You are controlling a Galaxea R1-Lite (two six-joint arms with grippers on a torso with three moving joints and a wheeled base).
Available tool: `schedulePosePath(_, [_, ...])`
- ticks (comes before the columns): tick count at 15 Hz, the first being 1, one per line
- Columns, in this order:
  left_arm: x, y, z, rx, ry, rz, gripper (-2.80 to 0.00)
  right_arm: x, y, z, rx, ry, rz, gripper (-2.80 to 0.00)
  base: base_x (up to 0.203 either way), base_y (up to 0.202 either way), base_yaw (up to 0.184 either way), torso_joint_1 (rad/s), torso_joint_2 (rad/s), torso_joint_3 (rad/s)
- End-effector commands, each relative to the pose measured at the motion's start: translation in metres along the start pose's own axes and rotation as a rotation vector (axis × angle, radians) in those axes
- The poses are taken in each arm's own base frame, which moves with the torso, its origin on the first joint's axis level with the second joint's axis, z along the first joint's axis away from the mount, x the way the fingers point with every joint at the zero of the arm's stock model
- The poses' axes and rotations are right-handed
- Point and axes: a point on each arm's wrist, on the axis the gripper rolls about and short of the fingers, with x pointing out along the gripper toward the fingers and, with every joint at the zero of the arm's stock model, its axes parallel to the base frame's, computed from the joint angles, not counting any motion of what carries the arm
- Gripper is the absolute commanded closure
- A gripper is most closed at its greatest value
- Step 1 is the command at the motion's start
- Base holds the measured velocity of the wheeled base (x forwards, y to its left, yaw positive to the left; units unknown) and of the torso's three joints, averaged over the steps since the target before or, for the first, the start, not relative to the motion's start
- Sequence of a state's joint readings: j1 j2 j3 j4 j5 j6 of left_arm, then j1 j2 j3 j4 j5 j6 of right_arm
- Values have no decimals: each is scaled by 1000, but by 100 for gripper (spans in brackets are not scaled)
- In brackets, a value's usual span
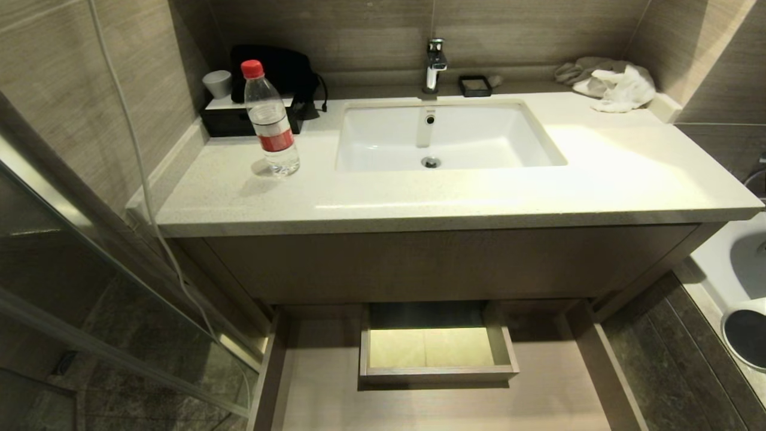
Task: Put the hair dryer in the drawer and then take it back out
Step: Put it into the drawer
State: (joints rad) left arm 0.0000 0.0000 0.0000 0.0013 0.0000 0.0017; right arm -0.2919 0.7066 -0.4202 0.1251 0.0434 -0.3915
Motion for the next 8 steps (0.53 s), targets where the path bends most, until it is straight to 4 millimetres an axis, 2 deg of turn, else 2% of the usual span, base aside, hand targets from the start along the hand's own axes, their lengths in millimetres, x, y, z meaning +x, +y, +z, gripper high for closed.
schedulePosePath(1, [0,0,0,0,0,0,0,1,0,0,-3,1,0,0,0,0,0,-144,339,171])
schedulePosePath(3, [0,0,0,0,0,0,0,0,0,0,-3,-2,1,0,0,0,0,-173,402,222])
schedulePosePath(8, [0,0,0,0,0,0,0,1,2,-5,-5,5,6,0,0,0,0,-221,535,309])
